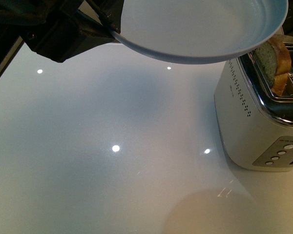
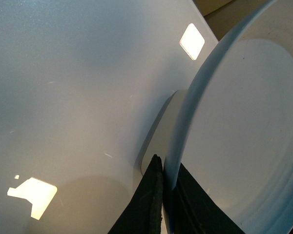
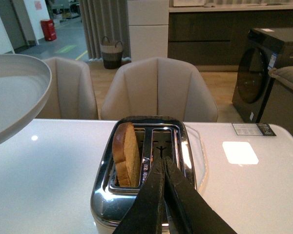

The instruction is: Left arm holds plate, right arm toasts bread

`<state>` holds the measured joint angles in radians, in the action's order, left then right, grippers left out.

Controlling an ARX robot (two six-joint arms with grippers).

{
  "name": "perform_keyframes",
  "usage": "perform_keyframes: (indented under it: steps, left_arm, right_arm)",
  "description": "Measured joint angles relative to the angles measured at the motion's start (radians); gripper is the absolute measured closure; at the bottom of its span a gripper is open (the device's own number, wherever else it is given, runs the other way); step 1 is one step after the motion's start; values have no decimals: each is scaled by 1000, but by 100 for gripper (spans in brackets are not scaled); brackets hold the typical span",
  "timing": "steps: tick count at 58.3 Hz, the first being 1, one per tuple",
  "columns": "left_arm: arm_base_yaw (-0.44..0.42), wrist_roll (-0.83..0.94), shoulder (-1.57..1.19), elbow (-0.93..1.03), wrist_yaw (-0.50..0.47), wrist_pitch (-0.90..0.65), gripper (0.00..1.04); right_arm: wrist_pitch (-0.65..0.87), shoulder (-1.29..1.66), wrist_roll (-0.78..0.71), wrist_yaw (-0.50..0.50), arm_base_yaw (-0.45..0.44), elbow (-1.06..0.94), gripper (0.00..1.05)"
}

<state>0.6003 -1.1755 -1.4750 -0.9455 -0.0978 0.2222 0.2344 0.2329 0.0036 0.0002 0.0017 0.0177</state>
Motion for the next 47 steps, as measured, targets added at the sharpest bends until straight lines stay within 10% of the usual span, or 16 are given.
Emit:
perform_keyframes:
  steps: [35,47]
  left_arm:
    - [1,0,0,0,0,0,102]
    - [1,0,1,0,0,0,102]
  right_arm:
    - [-233,-225,0,0,0,0,102]
    - [-233,-226,0,0,0,0,68]
